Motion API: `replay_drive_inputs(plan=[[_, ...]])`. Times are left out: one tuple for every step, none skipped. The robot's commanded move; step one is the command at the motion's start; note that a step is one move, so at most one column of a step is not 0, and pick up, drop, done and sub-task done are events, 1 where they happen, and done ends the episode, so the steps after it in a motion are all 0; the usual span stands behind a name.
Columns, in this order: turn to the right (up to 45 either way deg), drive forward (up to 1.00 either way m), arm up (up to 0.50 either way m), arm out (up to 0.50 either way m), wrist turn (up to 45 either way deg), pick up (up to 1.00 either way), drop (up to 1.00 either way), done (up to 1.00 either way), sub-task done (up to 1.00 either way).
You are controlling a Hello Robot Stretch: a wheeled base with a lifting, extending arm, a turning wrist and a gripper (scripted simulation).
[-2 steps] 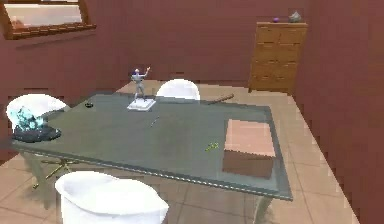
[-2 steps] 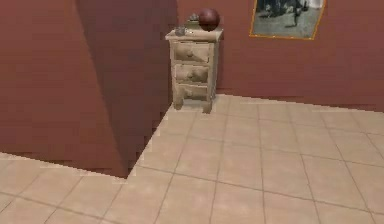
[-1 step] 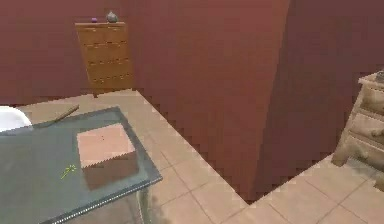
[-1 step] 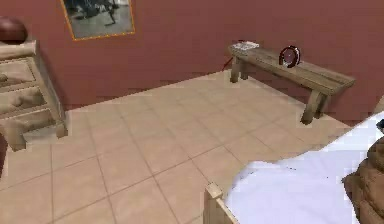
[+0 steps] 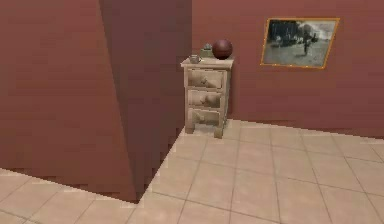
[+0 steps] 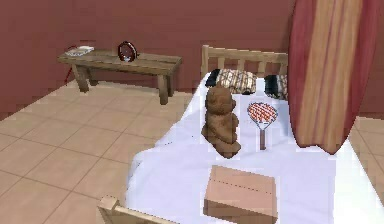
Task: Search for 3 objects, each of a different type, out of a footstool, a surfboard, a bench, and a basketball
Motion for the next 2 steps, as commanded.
replay_drive_inputs(plan=[[0.0,0.15,0.0,0.0,0.0,0.0,0.0,0.0,0.0],[12.0,0.0,0.0,0.0,0.0,0.0,0.0,0.0,0.0]])
